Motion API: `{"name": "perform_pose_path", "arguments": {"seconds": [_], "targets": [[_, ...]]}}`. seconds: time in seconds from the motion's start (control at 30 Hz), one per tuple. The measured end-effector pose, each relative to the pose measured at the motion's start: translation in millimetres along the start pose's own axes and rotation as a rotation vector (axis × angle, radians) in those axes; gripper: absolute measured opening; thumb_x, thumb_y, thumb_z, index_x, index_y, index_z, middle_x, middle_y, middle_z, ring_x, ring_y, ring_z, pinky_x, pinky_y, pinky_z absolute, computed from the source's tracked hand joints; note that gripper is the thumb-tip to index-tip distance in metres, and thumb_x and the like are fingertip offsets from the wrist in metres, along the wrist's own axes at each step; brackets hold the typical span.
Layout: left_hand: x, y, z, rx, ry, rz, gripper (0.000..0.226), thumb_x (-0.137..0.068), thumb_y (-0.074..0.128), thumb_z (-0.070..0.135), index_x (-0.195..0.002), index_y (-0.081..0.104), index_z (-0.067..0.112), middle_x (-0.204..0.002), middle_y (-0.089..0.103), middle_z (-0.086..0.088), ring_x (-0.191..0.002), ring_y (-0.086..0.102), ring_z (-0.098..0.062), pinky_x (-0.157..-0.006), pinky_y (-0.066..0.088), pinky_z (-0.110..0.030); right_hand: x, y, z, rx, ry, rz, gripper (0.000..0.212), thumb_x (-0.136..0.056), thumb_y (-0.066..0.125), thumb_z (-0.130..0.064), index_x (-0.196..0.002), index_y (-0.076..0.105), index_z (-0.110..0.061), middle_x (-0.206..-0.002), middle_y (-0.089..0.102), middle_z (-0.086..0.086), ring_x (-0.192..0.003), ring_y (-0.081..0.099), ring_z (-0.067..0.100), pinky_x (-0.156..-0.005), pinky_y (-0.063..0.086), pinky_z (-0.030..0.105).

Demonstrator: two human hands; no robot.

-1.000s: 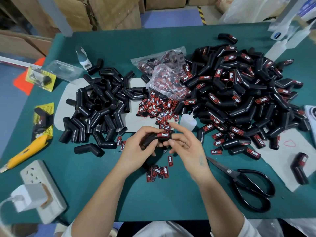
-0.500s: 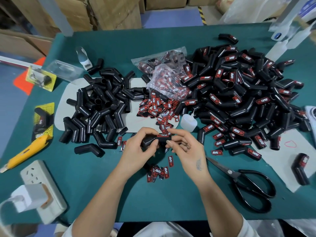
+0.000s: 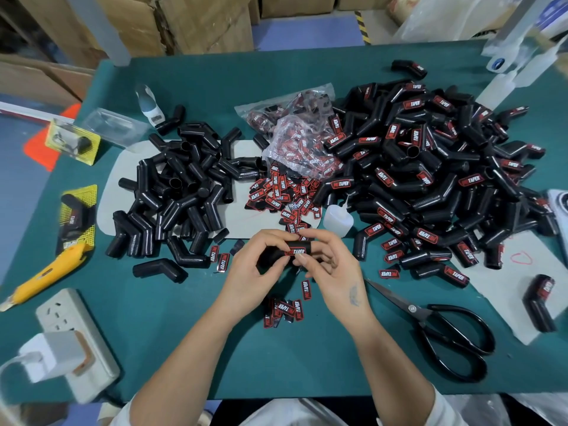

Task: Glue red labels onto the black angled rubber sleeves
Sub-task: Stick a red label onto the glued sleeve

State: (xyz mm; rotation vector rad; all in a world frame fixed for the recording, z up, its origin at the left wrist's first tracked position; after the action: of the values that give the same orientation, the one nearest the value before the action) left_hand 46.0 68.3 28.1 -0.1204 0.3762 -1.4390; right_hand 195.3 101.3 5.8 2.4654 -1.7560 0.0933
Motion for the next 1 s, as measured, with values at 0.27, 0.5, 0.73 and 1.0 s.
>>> {"name": "perform_pose_path", "arguments": {"seconds": [0.27,0.5,0.73,1.0], "targets": [[2,-7,7,0.06,0.016,0.102,0.036,-0.092,0.073,0.02,-0.109,0.059,0.049,-0.118,0.072,0.014,-0.117,0.068,-0.018,-0.102,0.05,-0.028,-1,5,1,-0.085,0.029,-0.031,0.041,-0.097,0.07,-0.009,-0.122,0.068,-0.041,-0.102,0.076,0.004,-0.091,0.069,0.012,-0.075,0.055,0.023],[1,-9,8,0.069,0.033,0.12,0.04,-0.092,0.073,0.018,-0.112,0.059,0.049,-0.117,0.073,0.013,-0.115,0.07,-0.021,-0.101,0.053,-0.036,1,3,-2,-0.112,0.016,-0.051,0.045,-0.1,0.069,-0.007,-0.131,0.066,-0.04,-0.102,0.077,0.008,-0.091,0.068,0.012,-0.081,0.055,0.023],[1,-7,-6,0.186,-0.06,0.082,0.033,-0.094,0.07,0.008,-0.105,0.062,0.039,-0.114,0.075,-0.001,-0.113,0.069,-0.023,-0.1,0.051,-0.032,3,3,-2,0.002,-0.045,-0.061,0.048,-0.103,0.067,-0.013,-0.141,0.06,-0.042,-0.105,0.078,0.003,-0.1,0.072,0.013,-0.092,0.054,0.025],[0,-6,-2,0.397,0.01,0.018,0.018,-0.106,0.06,0.029,-0.121,0.065,0.021,-0.13,0.069,-0.01,-0.121,0.064,-0.035,-0.105,0.05,-0.041,30,1,-60,0.454,-0.563,0.16,0.024,-0.094,0.073,-0.004,-0.116,0.079,-0.008,-0.103,0.076,0.001,-0.097,0.067,0.0,-0.088,0.054,0.018]]}}
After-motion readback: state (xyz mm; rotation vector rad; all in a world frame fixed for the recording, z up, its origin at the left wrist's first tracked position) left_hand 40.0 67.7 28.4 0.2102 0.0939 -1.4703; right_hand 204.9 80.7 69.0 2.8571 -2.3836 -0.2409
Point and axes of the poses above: each hand's wrist, its own x-axis away from the middle knuckle, its own y-axis out of the palm, z = x × y, the point moved 10 cm from there along -x, towards the middle knuckle
